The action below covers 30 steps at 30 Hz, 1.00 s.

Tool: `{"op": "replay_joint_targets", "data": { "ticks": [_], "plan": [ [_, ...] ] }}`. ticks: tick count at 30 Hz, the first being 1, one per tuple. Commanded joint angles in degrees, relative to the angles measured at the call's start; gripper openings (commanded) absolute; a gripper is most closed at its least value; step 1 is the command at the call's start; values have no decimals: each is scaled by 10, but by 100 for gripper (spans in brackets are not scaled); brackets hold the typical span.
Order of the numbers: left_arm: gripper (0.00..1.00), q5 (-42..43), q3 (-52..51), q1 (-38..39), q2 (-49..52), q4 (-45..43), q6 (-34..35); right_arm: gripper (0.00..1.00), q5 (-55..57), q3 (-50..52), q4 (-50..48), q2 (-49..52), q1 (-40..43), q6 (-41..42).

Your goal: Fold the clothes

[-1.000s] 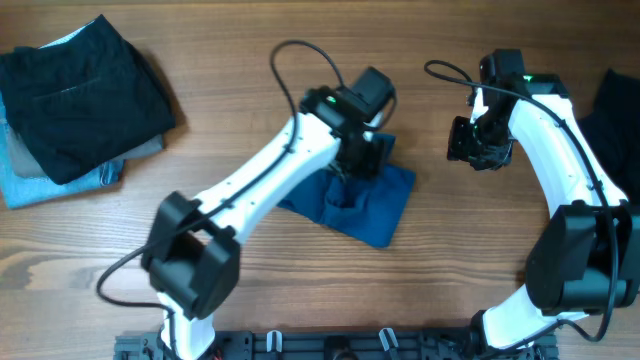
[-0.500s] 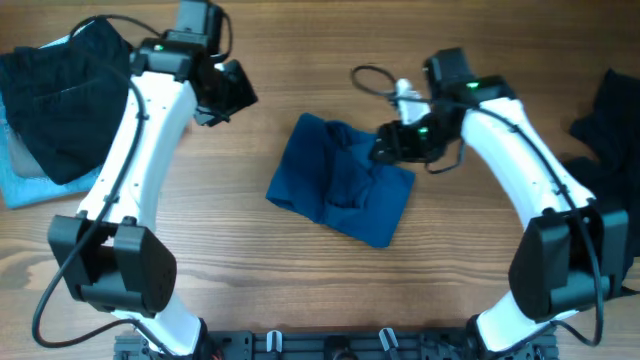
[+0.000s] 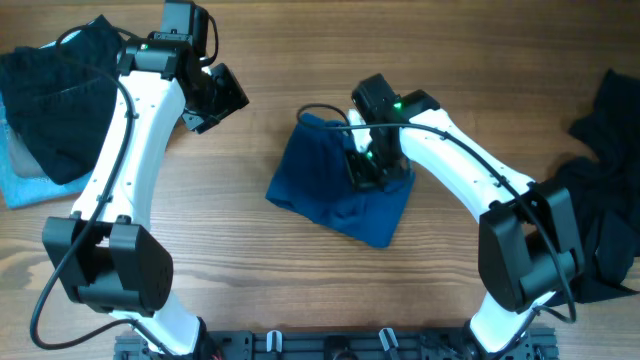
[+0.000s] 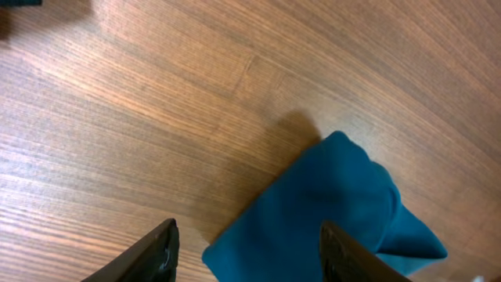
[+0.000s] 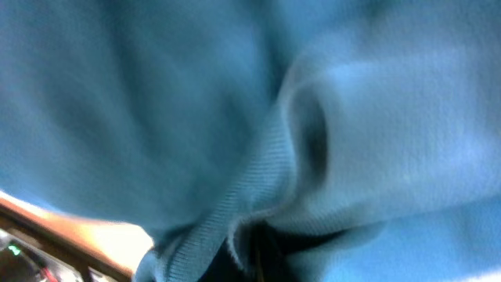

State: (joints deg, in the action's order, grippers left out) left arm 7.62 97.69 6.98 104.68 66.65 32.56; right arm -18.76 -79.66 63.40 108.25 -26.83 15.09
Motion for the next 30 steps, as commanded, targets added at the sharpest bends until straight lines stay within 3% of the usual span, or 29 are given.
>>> {"op": "replay_joint_targets", "data": {
  "ticks": [1, 3, 7, 9, 14, 18, 23, 25, 30],
  "plan": [
    [57, 7, 6, -1, -3, 2, 7, 4, 153, -5, 114, -1, 8, 78],
    [57, 7, 6, -1, -3, 3, 7, 6, 242, -5, 166, -1, 8, 106],
    [57, 7, 6, -1, -3, 5, 7, 14, 247, -5, 219, -1, 8, 104],
    [57, 7, 6, -1, -3, 7, 7, 34, 230, -5, 234, -1, 7, 104],
    [60, 7, 6, 0, -3, 7, 7, 36, 251, -5, 237, -1, 7, 122],
    [63, 8, 6, 24, -2, 4, -31, 37, 266, -5, 193, -3, 23, 181],
    [65, 9, 5, 80, 17, -11, -58, 41, 216, -5, 118, -50, 78, 183],
    [66, 9, 5, 107, 34, -27, -66, 57, 216, -5, 105, -61, 111, 178],
    [67, 50, 5, 188, 94, -74, -69, 62, 156, 6, 124, -55, 148, 95]
  ]
}}
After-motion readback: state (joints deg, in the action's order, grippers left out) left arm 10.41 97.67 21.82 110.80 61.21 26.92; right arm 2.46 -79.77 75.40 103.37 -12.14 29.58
